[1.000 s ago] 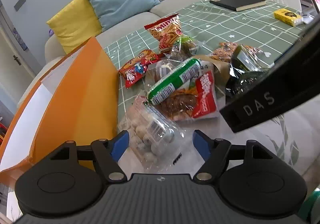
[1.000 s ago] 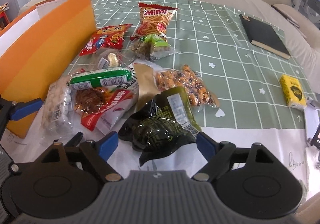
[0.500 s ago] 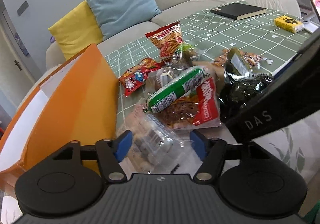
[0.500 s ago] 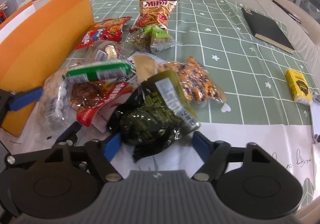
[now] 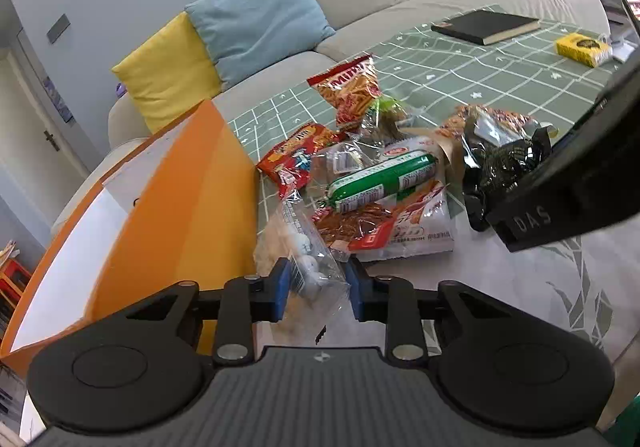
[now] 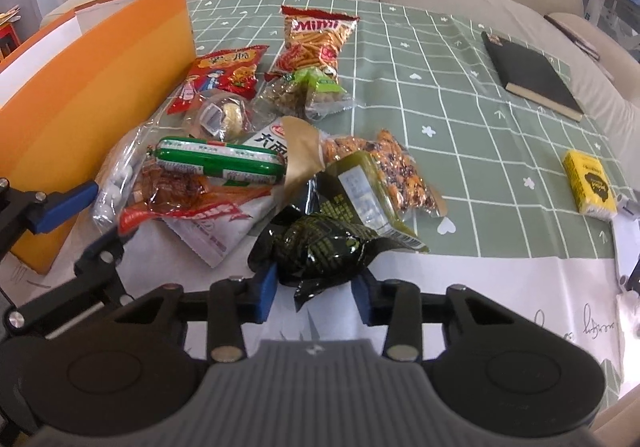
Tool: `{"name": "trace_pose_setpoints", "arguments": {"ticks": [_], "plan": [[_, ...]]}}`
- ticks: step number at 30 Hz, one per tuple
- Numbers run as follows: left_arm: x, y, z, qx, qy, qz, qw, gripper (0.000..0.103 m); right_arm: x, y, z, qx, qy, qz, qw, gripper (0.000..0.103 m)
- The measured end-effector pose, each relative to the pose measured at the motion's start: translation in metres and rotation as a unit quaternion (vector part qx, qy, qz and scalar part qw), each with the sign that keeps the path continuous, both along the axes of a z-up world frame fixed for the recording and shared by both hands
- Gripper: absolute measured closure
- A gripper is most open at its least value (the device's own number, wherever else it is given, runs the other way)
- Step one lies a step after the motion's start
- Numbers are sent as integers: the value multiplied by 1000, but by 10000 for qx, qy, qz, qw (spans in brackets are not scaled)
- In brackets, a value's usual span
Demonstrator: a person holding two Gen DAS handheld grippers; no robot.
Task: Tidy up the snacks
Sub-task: 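Grasp the clear egg pack with the left tool while the right tool grasps the dark green bag, then carry the egg pack with the left tool while the right tool carries the green bag to the box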
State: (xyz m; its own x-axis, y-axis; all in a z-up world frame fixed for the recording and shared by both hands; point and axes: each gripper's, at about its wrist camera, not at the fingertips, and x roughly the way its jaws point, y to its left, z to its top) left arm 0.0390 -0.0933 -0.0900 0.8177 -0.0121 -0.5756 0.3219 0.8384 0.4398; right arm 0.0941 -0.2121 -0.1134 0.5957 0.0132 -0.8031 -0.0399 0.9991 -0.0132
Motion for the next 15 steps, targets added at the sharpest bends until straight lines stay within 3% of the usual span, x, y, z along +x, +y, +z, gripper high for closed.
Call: {"name": "trace_pose_setpoints", "arguments": {"ticks": [15], "plan": [[-14, 19, 38, -606, 148, 131, 9980, 84, -21, 8, 22, 95, -139, 273, 9995, 68]]}}
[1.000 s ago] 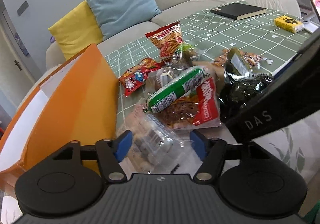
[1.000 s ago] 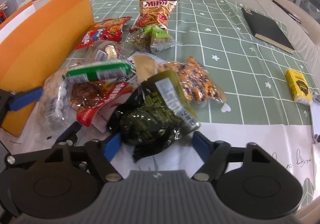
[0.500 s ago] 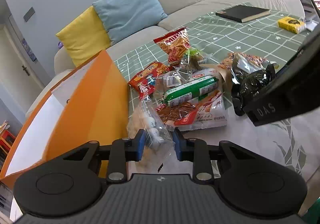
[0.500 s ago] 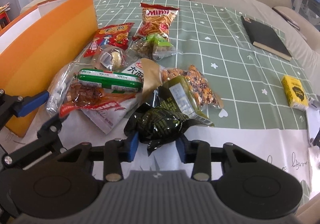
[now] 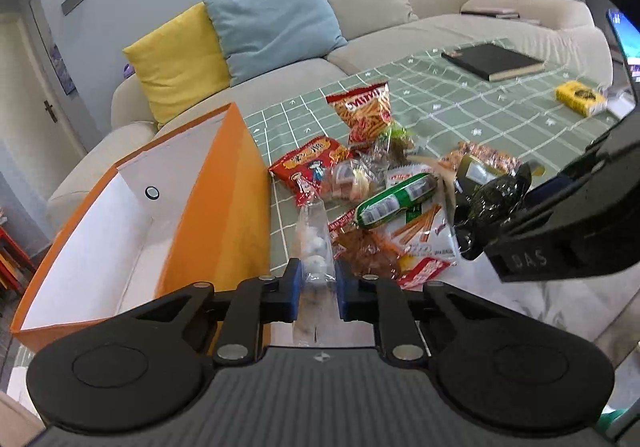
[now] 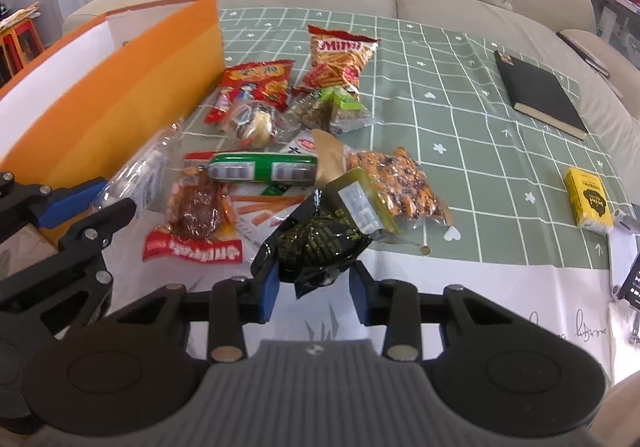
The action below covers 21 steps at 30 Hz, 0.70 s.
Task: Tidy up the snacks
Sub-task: 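Carry the egg pack with the left tool while the right tool carries the green bag to the box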
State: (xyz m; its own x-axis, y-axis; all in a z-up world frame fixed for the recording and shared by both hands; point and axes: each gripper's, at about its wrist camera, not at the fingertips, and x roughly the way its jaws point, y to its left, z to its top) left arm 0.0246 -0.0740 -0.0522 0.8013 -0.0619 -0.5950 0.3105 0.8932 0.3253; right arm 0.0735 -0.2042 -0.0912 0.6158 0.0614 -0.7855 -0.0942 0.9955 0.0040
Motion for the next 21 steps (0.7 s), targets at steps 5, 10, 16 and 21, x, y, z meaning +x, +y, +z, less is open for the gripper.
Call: {"name": "trace_pose_setpoints", "arguments": {"ticks": [5, 10, 16, 21], "plan": [[-3, 7, 11, -227, 82, 36, 9997, 85, -8, 1, 9, 92, -80, 95, 9999, 68], [-9, 11, 26, -459, -5, 25, 9989, 85, -17, 1, 19, 169, -214, 162, 9995, 69], [-15, 17, 39, -676, -117, -48, 9976, 86, -25, 6, 30, 168, -439, 355, 9983, 70], [-16, 18, 47, -804, -139, -104, 9966, 86, -28, 10, 37, 194, -555, 461, 9972, 71]]}}
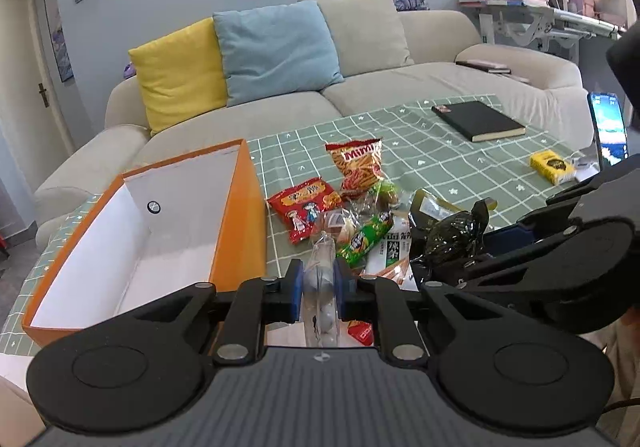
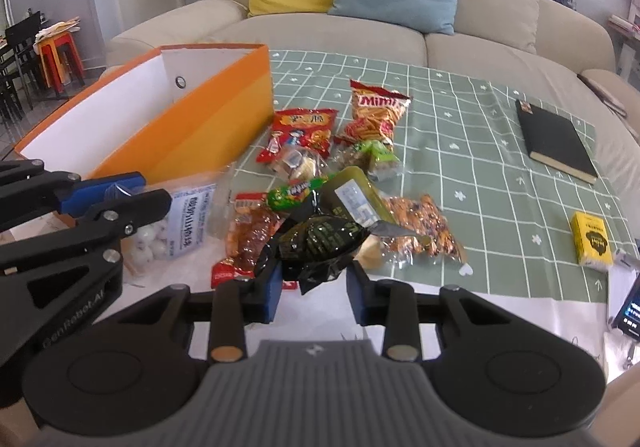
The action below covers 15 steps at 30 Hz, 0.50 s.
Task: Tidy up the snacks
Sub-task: 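Carry the egg pack with the left tool while the right tool carries the green bag to the box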
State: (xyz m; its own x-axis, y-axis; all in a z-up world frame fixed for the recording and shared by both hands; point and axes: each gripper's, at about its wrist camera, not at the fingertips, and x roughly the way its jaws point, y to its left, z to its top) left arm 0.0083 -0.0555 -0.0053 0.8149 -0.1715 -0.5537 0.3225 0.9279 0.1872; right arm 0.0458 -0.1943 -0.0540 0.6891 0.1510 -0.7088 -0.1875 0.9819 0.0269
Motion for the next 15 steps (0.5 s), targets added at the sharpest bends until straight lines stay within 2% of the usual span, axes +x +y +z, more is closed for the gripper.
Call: {"name": "trace_pose_setpoints", "arguments": {"ticks": [15], "plan": [[13, 22, 44, -582, -394, 368, 9968, 86, 2, 14, 37, 333, -531, 379, 9973, 74]]}}
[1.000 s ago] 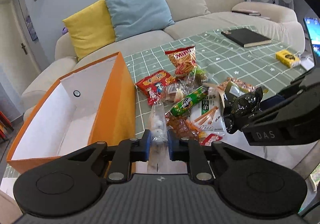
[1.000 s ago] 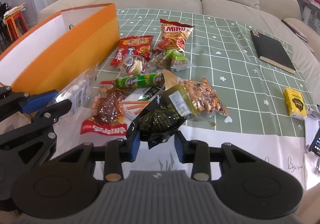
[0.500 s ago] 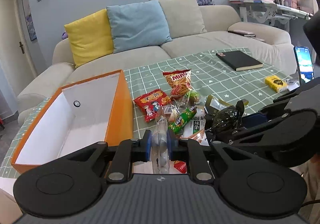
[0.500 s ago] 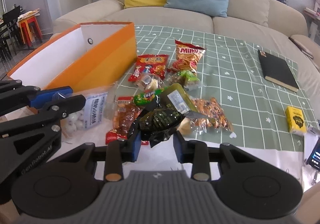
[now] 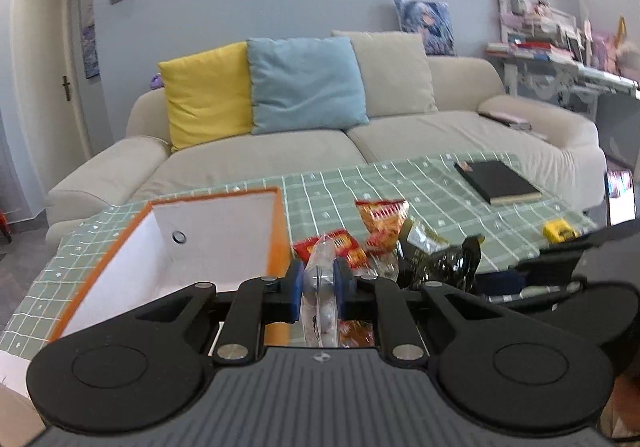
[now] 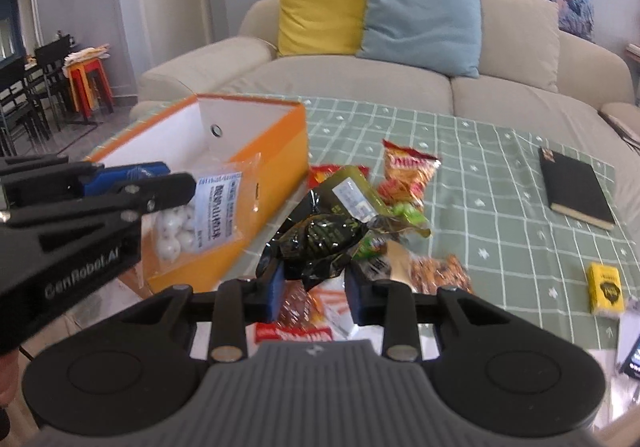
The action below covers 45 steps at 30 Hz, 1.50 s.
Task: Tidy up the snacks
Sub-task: 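Carry the egg pack with the left tool while the right tool carries the green bag to the box, then open the left tool over the box while the right tool releases the green bag inside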
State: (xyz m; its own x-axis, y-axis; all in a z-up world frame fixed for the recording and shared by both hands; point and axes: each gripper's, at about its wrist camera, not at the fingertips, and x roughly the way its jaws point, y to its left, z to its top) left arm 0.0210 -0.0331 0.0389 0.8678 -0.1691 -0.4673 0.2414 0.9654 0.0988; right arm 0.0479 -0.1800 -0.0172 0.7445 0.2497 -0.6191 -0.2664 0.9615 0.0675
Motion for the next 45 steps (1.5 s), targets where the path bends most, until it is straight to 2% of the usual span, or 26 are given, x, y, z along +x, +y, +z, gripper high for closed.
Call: {"name": "trace_pose_setpoints", "arguments": {"ticks": [8, 14, 17, 24, 32, 39, 43, 44, 45], "plan": [[18, 31, 28, -172, -151, 498, 9985, 86, 16, 30, 26, 134, -276, 525, 9981, 74], [40, 68, 36, -271, 39, 911, 9955, 86, 38, 68, 36, 194, -254, 1147, 9929, 74], [56, 85, 35, -315, 284, 1085, 9932, 86, 50, 87, 36, 118, -156, 1434, 9895, 75], [96, 121, 14, -523, 967, 1455, 9832, 86, 83, 131, 29, -171, 193, 2058, 9783, 76], [118, 141, -26, -547, 1673, 1687, 9698, 86, 110, 164, 11, -665, 708, 2584, 9611, 76], [124, 144, -41, -457, 1904, 1701, 9658, 86, 130, 185, -7, -942, 1070, 2842, 9481, 76], [126, 143, -42, -326, 1865, 1672, 9676, 86, 140, 189, -15, -1021, 1270, 2873, 9439, 77], [126, 141, -42, -266, 1846, 1659, 9683, 86, 140, 191, -17, -1052, 1307, 2896, 9423, 83], [126, 139, -42, -202, 1824, 1633, 9694, 86, 140, 193, -19, -1081, 1353, 2928, 9404, 103]]}}
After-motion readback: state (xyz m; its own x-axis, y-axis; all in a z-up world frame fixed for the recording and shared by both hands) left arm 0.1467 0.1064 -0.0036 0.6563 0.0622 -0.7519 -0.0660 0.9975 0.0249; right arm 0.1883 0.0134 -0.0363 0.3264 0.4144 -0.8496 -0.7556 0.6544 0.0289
